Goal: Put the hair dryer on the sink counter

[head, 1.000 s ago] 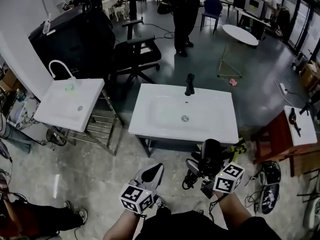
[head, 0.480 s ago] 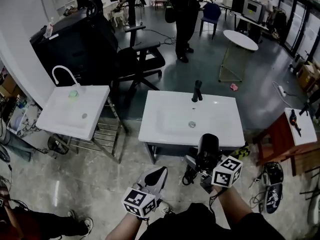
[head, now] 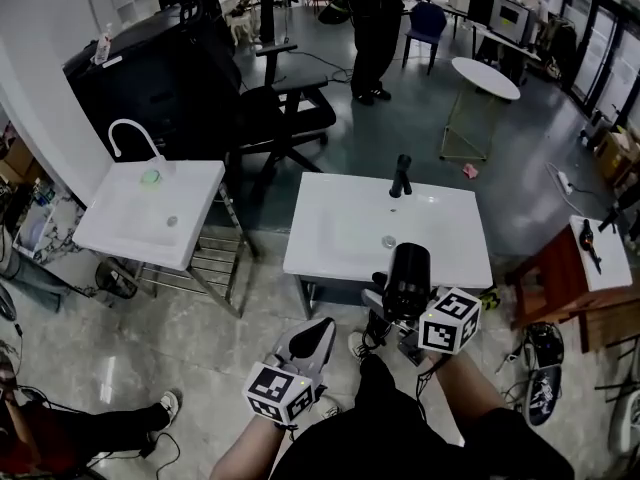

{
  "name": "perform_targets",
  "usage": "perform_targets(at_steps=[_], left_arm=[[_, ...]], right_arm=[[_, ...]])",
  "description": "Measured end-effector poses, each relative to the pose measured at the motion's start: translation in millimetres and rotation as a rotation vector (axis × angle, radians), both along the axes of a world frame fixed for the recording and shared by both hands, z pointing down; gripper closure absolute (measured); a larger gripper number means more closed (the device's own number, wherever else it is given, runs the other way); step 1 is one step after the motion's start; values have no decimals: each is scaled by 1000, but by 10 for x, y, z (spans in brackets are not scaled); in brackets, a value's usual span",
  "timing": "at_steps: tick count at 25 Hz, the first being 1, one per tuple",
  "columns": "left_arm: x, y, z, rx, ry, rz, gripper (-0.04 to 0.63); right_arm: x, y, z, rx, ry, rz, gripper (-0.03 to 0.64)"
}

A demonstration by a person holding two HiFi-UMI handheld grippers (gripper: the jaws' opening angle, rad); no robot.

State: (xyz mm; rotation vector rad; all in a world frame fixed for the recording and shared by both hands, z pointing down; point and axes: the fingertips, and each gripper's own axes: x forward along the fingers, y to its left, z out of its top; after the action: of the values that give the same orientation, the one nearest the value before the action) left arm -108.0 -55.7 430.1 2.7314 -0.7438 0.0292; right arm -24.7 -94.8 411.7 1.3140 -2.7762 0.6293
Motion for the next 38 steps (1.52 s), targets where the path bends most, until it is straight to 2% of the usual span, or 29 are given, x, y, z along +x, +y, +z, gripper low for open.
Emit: perform_targets(at_steps=[7,14,21,28,38], left_arm=[[-36,-241,-57,21,-6,-41,592],[176,-587,2,19,-15,-68,592],[315,-1083,114,-2,-35,-87,592],[533,-1485,248,-13,-79,-69,592],[724,-1935,553,-78,-94,-53,592]], right_arm=[[-83,-408,-62,31,109,-61,448],[49,-914,44,18,193,-117,448],[187,-1555,198,6,251,-128,448],[309,-2132,530,-44,327,-145,448],[486,-2838,1102,-130,517,-200,448]])
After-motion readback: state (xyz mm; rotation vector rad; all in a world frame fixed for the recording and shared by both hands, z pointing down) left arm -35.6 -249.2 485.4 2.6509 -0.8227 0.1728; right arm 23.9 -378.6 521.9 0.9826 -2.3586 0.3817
